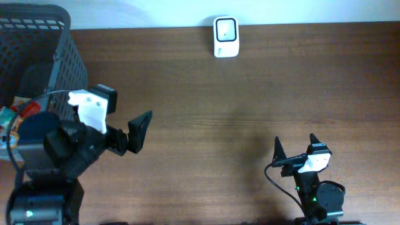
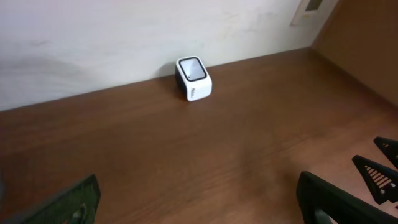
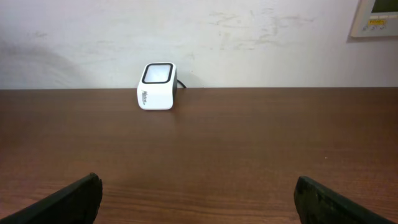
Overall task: Scan the item barcode
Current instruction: 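Swing the left gripper over the grey basket and lower inside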
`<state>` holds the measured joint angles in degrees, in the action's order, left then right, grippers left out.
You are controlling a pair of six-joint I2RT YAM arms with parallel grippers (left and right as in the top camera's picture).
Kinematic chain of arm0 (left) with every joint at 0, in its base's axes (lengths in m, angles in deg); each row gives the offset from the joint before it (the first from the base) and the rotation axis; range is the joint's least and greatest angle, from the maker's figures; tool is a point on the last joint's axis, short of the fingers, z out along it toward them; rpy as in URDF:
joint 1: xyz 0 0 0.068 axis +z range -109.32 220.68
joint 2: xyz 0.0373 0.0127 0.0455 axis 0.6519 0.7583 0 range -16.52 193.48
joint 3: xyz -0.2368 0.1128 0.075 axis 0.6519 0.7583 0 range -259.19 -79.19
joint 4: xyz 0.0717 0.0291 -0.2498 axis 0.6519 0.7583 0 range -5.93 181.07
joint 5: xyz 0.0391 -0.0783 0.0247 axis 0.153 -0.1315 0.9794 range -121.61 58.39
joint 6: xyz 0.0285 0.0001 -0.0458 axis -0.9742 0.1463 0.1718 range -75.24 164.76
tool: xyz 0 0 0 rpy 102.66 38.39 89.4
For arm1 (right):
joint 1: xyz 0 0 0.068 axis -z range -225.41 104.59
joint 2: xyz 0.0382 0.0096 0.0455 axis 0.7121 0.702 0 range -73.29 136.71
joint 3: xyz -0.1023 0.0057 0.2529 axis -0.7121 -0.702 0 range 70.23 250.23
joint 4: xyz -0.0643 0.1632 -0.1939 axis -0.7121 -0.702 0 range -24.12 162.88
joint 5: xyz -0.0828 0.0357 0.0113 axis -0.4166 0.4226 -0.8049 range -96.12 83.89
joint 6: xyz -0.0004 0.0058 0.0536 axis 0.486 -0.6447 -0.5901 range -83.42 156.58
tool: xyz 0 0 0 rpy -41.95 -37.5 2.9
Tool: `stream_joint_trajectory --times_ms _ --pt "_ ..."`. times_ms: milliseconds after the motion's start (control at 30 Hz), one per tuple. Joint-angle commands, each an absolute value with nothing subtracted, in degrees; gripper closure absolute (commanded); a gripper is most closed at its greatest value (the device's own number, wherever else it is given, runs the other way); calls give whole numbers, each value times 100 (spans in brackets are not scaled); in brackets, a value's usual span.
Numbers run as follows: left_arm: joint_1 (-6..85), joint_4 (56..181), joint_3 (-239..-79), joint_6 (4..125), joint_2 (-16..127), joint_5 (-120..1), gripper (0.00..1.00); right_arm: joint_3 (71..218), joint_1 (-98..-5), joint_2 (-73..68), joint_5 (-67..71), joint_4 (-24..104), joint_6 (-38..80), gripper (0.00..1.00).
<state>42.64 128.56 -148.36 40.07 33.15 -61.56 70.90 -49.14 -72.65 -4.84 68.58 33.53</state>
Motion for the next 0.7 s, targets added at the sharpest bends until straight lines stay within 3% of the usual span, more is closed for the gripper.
stream_joint_trajectory --times_ms 0,200,400,500,667 --pt "4284 12812 -15282 4232 3412 -6062 1 7055 -4876 -7293 -551 6832 3335 2" --pt "4284 13295 -16252 4569 3877 -4535 1 7055 -4876 -7293 -551 6832 3335 1" --pt "4286 14701 -18221 4567 5331 -2517 1 7055 -4876 -7293 -551 6832 3335 2" --pt "4428 15306 -19161 4766 6174 -2410 1 7055 -4876 -7293 -551 6832 3335 2" --pt "5309 15162 -19673 5332 6885 -2432 1 7055 -4876 -7293 -551 6832 3335 2"
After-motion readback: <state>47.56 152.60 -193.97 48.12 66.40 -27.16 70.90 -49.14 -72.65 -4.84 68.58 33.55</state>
